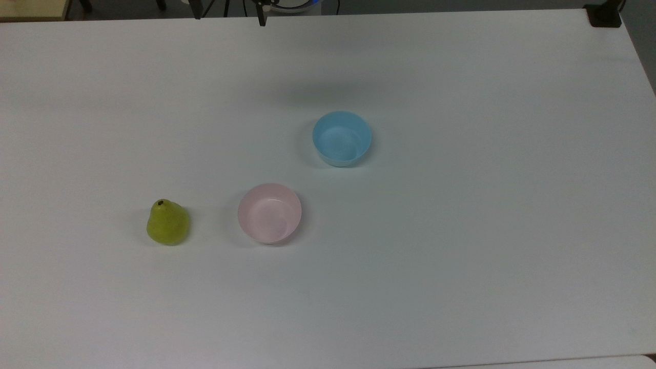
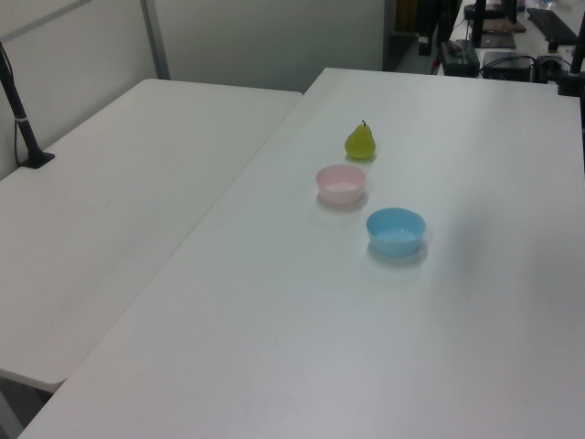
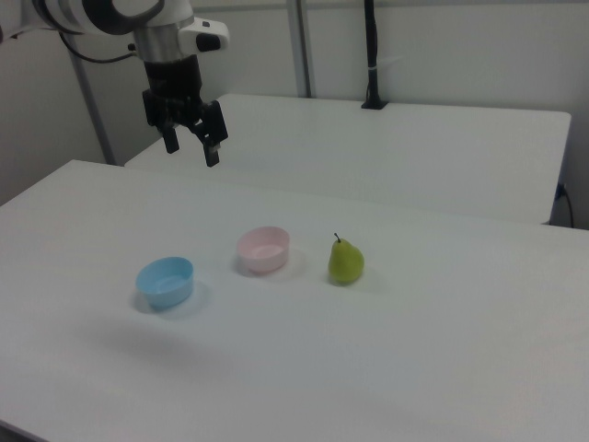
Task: Place the pear in the bowl
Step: 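Move the open gripper from above the table toward the yellow-green pear, then lower the gripper over the pear and close it around the pear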
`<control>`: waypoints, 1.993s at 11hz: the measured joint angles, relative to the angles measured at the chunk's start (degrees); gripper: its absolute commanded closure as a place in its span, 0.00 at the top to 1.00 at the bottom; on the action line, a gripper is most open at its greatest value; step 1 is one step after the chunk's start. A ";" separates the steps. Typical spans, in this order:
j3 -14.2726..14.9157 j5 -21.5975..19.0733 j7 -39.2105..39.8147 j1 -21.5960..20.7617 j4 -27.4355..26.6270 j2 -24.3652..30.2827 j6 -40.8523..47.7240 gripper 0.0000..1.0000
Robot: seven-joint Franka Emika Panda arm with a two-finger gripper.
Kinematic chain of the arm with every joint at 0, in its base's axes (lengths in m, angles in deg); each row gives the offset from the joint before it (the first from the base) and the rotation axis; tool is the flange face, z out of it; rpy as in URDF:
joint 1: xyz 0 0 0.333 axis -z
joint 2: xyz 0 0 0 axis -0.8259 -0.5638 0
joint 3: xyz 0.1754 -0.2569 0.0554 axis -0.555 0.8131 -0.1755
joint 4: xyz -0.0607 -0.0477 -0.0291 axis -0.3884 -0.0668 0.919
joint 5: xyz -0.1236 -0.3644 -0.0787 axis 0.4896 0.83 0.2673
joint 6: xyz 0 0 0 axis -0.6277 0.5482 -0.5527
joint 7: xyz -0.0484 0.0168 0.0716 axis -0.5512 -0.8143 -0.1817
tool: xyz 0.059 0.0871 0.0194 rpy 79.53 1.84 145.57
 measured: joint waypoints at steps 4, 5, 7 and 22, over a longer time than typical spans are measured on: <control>0.03 0.00 0.09 -1.42 -1.49 -0.02 -0.01 1.00; 0.03 0.00 0.09 -1.71 -1.68 -0.02 -0.01 1.00; 0.81 0.04 0.16 -1.71 -1.69 0.08 -0.01 1.00; 16.31 -0.14 20.00 -2.93 -12.16 -9.77 -32.23 1.00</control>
